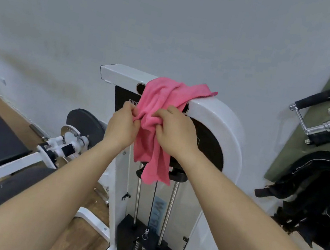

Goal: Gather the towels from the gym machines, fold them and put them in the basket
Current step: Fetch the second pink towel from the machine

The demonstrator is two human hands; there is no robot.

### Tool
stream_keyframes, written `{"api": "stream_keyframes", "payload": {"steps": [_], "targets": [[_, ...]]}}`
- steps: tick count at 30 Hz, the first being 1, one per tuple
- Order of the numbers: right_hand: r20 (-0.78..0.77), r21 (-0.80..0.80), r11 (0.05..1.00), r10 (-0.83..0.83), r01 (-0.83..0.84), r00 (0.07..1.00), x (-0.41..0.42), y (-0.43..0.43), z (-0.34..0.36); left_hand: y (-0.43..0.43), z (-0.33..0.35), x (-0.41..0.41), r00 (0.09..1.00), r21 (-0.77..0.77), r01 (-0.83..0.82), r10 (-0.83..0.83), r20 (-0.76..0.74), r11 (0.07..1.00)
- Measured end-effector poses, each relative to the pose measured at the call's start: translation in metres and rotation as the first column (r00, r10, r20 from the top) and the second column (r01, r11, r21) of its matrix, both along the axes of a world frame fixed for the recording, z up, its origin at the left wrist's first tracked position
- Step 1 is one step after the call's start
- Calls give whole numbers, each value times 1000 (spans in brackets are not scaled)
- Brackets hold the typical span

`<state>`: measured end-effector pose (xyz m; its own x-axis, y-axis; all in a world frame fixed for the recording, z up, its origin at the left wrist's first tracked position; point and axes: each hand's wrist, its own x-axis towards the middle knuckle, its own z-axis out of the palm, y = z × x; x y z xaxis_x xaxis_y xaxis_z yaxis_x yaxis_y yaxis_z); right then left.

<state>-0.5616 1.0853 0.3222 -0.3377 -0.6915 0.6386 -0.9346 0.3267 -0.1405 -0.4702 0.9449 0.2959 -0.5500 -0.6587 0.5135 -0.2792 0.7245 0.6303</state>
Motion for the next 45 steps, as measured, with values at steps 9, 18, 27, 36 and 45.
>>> {"api": "stream_keyframes", "payload": {"steps": [9,18,27,36,45], "targets": [[288,338,903,171,-267,942,92,36,-81,45,-57,140,995,337,-89,65,81,937],[769,155,585,434,-796,469,238,36,-120,142,-65,315,995,582,-85,42,87,808],[794,391,129,453,-911,405,463,32,-136,215,-84,583,894,607,-426,206,398,671],[500,683,1,729,-730,468,751,58,-149,294,-141,869,662,455,-736,395,637,501],[392,729,5,816,-684,424,940,20,-170,281,-169,1052,621,502,-782,527,580,369]]}}
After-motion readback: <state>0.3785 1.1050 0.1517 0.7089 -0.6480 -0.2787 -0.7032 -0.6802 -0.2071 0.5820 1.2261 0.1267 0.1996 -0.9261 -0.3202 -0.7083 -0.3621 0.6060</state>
